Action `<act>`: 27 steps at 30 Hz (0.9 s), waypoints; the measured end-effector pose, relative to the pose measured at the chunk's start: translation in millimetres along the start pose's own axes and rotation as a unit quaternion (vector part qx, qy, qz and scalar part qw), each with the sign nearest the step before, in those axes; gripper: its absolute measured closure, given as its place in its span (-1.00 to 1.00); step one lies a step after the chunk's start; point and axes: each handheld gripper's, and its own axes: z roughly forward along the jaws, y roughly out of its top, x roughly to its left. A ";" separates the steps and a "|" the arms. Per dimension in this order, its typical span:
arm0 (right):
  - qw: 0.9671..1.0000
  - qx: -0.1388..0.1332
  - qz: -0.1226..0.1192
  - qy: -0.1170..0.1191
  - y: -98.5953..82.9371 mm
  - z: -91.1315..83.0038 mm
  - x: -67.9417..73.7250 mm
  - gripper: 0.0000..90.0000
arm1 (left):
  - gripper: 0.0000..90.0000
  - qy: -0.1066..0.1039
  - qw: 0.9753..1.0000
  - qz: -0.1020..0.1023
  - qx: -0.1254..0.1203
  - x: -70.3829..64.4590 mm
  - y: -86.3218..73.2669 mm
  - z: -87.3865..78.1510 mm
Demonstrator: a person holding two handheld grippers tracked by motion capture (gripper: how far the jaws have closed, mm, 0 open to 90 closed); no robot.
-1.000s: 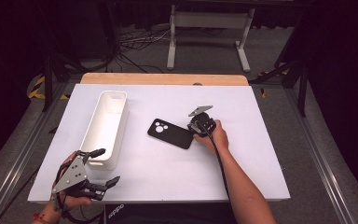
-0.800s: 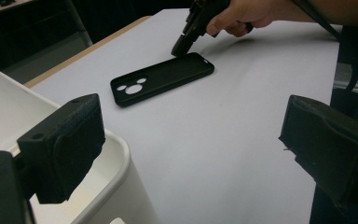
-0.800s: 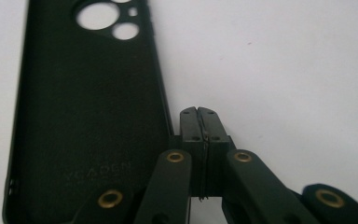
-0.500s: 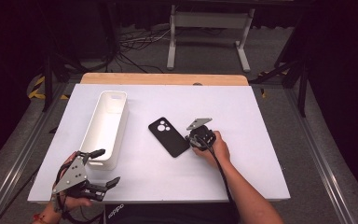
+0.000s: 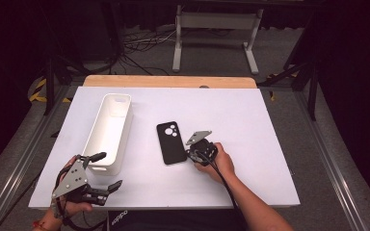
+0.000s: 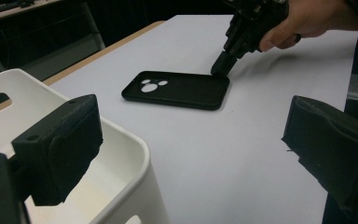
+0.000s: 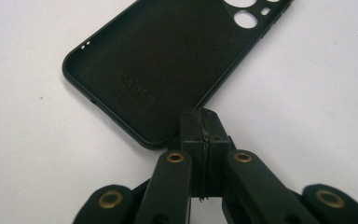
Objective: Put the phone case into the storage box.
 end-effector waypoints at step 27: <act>0.997 -0.073 0.024 0.007 29.0 -5.4 -33.5 0.17 | -0.88 0.005 1.000 0.006 -0.004 6.2 4.5 -0.6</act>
